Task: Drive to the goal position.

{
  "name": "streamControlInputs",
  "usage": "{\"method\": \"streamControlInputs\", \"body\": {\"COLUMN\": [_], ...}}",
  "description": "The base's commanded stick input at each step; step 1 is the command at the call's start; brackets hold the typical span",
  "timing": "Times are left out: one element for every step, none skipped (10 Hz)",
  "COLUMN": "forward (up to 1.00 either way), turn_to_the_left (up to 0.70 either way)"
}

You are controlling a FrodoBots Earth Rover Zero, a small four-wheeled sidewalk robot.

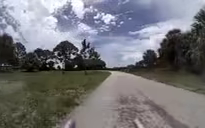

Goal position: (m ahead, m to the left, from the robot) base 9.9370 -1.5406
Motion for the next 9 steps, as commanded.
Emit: {"method": "streamControlInputs", "body": {"forward": [0.85, 0.85, 0.85, 0.85, 0.85, 0.85, 0.85, 0.85, 0.85], "turn_to_the_left": [0.00, 0.00, 0.00, 0.00, 0.00, 0.00, -0.03, -0.13, -0.28]}}
